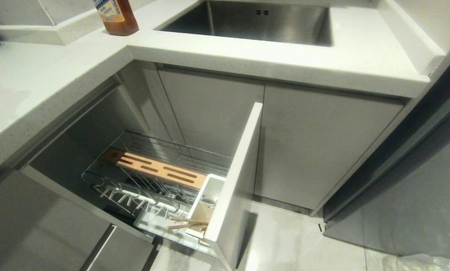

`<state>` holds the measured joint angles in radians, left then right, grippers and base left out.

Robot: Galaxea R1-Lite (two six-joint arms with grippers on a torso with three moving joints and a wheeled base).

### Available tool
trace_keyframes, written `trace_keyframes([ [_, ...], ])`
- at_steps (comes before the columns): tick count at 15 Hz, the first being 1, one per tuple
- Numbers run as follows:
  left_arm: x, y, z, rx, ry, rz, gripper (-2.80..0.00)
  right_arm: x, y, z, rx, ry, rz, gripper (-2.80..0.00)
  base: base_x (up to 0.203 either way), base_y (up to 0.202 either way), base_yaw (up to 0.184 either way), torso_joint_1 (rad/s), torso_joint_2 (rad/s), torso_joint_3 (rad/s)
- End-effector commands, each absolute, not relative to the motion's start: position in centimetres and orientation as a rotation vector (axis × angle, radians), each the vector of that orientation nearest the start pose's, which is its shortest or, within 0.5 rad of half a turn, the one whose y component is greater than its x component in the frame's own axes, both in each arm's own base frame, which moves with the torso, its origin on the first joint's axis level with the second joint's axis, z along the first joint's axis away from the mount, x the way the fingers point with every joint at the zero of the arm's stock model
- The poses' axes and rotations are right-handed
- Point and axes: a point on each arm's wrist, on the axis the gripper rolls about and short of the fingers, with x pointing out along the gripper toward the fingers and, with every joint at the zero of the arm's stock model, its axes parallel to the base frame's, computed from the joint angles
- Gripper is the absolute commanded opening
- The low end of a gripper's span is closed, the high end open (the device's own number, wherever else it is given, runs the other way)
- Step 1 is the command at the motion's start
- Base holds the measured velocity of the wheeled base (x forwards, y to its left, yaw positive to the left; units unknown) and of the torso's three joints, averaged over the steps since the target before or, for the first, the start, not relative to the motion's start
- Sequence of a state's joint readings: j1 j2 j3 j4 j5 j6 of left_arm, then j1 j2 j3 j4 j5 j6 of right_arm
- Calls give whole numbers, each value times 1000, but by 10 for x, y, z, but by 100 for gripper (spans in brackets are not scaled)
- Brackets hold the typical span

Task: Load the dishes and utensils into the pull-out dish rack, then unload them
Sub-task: Take the bowl out of the cupboard

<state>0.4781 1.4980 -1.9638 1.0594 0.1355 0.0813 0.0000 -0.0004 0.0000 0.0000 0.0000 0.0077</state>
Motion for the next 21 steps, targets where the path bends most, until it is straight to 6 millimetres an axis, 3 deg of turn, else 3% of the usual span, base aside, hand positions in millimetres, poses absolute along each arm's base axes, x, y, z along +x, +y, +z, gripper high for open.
trace_keyframes([
  [1,168,91,384,-33,639,569,-280,-23,0,75,8,0,0,-280,0,0,0,0,0,0],
  [5,169,91,384,-42,636,576,-280,-23,0,75,8,0,0,-280,0,0,0,0,0,0],
  [6,169,92,384,-43,632,579,0,-23,0,75,8,0,0,-280,0,0,0,0,0,0],
  [11,165,90,390,-41,584,590,0,-23,0,75,8,0,0,-280,0,0,0,0,0,0],
  [14,148,81,405,-55,463,607,0,-23,0,75,8,0,0,-280,0,0,0,0,0,0],
  [17,124,67,434,-146,161,618,0,-23,0,75,8,0,0,-280,0,0,0,0,0,0],
  [20,86,46,461,-303,-203,566,0,-23,0,75,8,0,0,-280,0,0,0,0,0,0],
  [21,74,38,463,-342,-273,533,-280,-23,0,75,8,0,0,-280,0,0,0,0,0,0],
])
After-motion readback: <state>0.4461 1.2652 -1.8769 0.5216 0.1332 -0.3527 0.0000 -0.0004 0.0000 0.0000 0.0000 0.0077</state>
